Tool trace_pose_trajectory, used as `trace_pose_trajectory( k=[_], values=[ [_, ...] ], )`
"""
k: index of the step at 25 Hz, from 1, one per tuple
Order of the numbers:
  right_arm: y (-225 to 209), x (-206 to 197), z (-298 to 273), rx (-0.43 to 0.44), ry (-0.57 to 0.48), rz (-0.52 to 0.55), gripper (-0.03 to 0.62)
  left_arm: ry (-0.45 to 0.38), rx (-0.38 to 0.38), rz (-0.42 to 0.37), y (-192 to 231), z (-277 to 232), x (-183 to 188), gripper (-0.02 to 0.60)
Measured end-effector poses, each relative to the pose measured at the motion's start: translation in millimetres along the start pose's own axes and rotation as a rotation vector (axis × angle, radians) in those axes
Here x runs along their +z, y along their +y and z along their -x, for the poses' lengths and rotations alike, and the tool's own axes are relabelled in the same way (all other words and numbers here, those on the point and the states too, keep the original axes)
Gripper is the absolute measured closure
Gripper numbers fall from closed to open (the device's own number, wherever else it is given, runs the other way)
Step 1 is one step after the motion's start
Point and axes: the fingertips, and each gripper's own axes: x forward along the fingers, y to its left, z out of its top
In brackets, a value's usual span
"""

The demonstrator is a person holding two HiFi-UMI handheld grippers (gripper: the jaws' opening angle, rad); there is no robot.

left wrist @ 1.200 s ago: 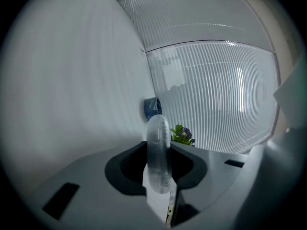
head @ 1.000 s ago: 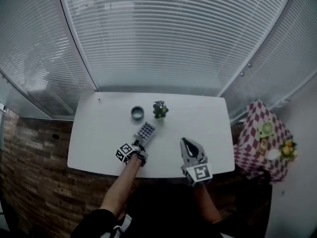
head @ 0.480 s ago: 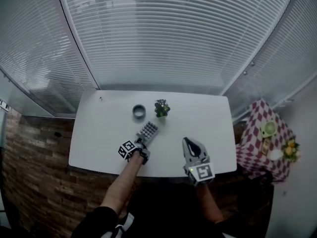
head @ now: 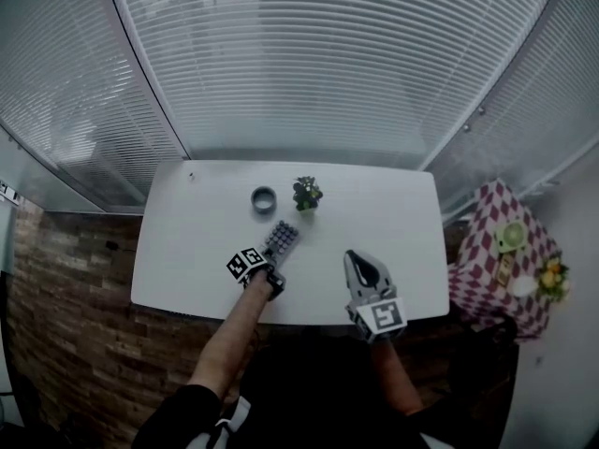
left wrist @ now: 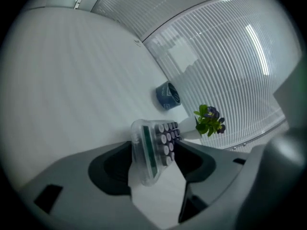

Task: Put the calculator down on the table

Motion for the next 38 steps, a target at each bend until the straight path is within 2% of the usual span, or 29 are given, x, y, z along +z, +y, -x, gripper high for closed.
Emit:
trace_pose_trajectory(
  k=[3, 6, 11, 15, 21, 25, 29, 31, 38],
  values=[
    [-0.2, -1.2, -0.6, -0.009, -0.012, -0.015, 0.588, -0.022, 0.067, 0.005, 2.8, 10.1, 5.3, 0.318],
    [2.3, 1.3, -1.0, 0.003, -0.018, -0.020, 0.588, -0.063, 0.043, 0.037, 1.4, 19.6, 11.1, 0.318],
    [5.9, 2.0, -1.4, 0.009, -0.007, -0.011, 0.588, -0.208, -0.116, 0.144, -1.3, 39.4, 25.6, 0.319],
    [4.2, 1.4, -2.7, 0.009, -0.007, -0.020, 0.588, -0.215, -0.234, 0.199, -8.6, 51.6, 19.8, 0.319],
    [2.0, 3.3, -7.8, 0.009, -0.016, -0.034, 0.588, -0.276, -0.435, 0.209, -43.5, 90.7, 29.7, 0.319],
    [0.9, 1.1, -9.1, 0.005, -0.007, -0.005, 0.588, -0.322, -0.481, 0.121, -64.8, 121.2, 37.9, 0.319],
    [1.4, 4.5, -10.5, 0.005, -0.024, -0.007, 0.588, -0.350, -0.630, 0.154, -92.7, 151.0, 46.2, 0.319],
    [2.8, 6.3, -11.5, 0.006, -0.028, -0.007, 0.588, -0.352, -0.693, 0.142, -108.2, 163.0, 50.2, 0.319],
    [8.3, 7.3, -13.4, 0.015, -0.029, -0.022, 0.588, -0.358, -0.722, 0.125, -123.2, 180.7, 55.5, 0.319]
  ],
)
